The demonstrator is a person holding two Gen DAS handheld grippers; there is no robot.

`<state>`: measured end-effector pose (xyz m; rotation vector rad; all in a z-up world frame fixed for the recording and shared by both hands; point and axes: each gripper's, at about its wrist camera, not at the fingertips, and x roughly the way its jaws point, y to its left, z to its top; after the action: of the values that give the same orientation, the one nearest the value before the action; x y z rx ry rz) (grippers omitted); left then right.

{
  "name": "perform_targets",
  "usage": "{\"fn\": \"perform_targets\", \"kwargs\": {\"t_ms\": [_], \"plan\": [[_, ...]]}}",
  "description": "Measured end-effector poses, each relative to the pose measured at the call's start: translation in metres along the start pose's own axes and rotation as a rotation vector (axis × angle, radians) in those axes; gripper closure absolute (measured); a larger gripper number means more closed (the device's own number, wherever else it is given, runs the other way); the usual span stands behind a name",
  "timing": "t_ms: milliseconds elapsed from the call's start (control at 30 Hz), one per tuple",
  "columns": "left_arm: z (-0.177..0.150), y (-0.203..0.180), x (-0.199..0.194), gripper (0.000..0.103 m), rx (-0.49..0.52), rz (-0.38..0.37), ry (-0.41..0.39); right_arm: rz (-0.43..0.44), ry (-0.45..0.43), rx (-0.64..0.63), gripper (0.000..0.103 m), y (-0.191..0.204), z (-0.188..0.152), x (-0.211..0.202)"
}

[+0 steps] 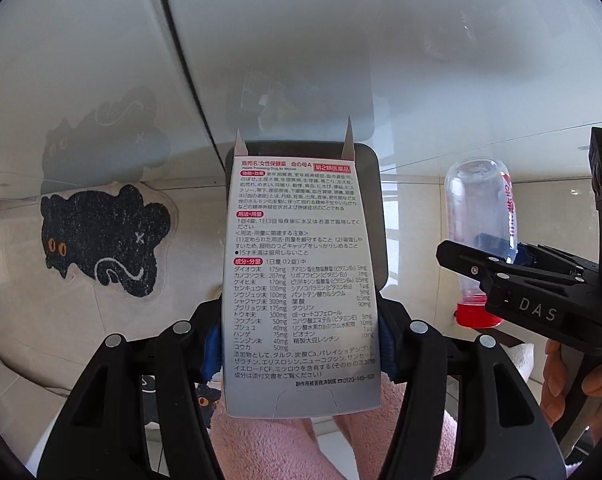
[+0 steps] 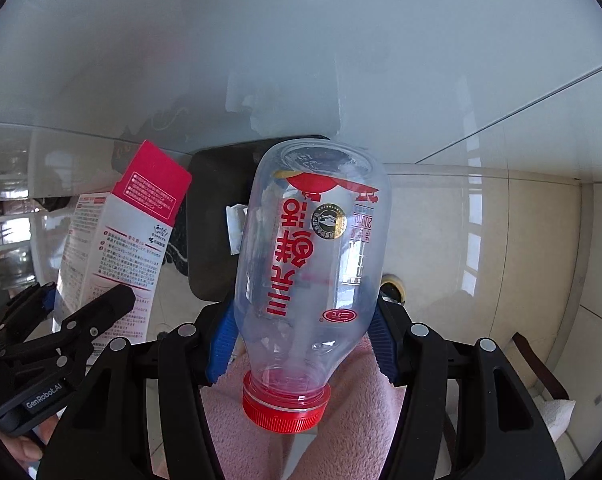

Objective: Collect trash
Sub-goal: 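Carry the white box and red-capped bottle down toward the bin, then open the left tool over the bin while the right tool opens to drop the bottle, then move both tools back up to the counter trash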

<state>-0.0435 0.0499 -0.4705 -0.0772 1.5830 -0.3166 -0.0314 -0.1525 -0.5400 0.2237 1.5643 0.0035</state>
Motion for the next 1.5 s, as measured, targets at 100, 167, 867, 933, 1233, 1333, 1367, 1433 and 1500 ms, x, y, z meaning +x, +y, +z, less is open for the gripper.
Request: {"fn": "perform_targets", "kwargs": {"t_ms": [100, 167, 867, 933, 1233, 1333, 1367, 1433, 1500], "plan": [[-0.001, 0.005, 0.005, 0.047, 0.011, -0.021, 0.013, 0.012, 0.015, 0.026, 0.045, -0.003, 0.001, 0.0], [-0.003, 0.009, 0.005, 0.047, 0.011, -0.027, 0.02, 0.009, 0.017, 0.034, 0.045, -0.001, 0.001, -0.001], [-0.008, 0.039, -0.053, 0.033, -0.065, 0.002, -0.05, 0.069, 0.027, -0.023, 0.026, 0.033, 0.008, 0.002], [-0.01, 0.039, -0.06, 0.033, -0.069, 0.004, -0.06, 0.061, 0.014, -0.02, 0.025, 0.033, 0.008, -0.005], [-0.024, 0.007, -0.137, 0.019, -0.027, 0.005, -0.19, 0.064, -0.131, -0.095, 0.003, 0.026, -0.031, -0.114], [-0.023, -0.015, -0.17, 0.018, 0.034, 0.02, -0.242, 0.082, -0.193, -0.111, 0.003, 0.012, -0.042, -0.166], [-0.021, -0.022, -0.181, 0.018, 0.05, 0.015, -0.257, 0.09, -0.213, -0.104, 0.003, 0.008, -0.044, -0.184], [-0.017, -0.035, -0.208, 0.018, 0.077, -0.007, -0.297, 0.109, -0.257, -0.085, 0.003, -0.002, -0.047, -0.22], [-0.012, -0.047, -0.236, 0.018, 0.105, -0.023, -0.343, 0.124, -0.304, -0.076, 0.003, -0.01, -0.047, -0.256]]}}
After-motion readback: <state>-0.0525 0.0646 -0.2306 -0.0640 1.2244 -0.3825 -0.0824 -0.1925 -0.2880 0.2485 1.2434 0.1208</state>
